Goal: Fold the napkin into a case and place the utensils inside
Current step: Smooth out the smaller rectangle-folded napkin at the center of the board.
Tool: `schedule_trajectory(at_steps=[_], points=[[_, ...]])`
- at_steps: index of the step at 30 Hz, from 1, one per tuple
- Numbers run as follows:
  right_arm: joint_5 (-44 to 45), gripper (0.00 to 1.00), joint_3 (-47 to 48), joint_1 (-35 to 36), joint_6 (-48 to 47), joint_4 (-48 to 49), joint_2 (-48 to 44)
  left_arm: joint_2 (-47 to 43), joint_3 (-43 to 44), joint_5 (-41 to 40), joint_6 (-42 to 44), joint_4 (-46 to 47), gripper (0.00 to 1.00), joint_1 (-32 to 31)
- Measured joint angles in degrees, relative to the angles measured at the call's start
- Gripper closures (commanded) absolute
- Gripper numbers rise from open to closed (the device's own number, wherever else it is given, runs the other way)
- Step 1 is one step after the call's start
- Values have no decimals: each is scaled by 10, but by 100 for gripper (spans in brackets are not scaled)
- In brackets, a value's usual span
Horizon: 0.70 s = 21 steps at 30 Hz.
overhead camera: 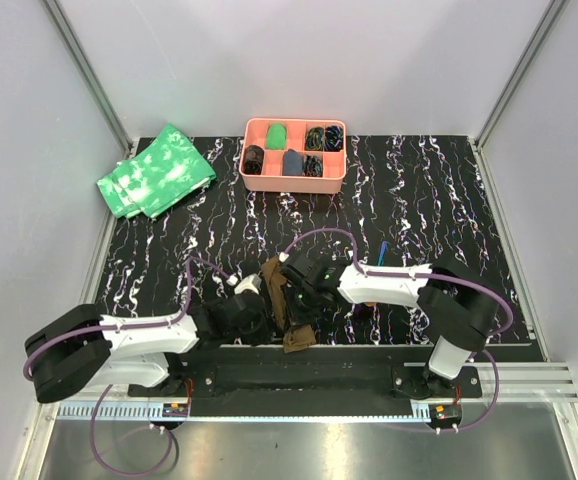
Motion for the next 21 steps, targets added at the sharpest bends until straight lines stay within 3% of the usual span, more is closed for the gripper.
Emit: schedule_trajectory(at_steps=[5, 10, 16, 21], points=[[-19, 92, -21, -5, 9, 52, 27, -19, -4, -2, 1, -19, 93, -3], [-53, 92, -38, -18, 18, 107, 35, -111, -11, -18, 4, -75, 90, 7], [-82, 91, -54, -25, 23, 158, 43, -205, 2, -7, 50, -119, 90, 141], [-90, 90, -59, -26, 26, 178, 46, -130, 57, 41, 104, -109, 93, 232]])
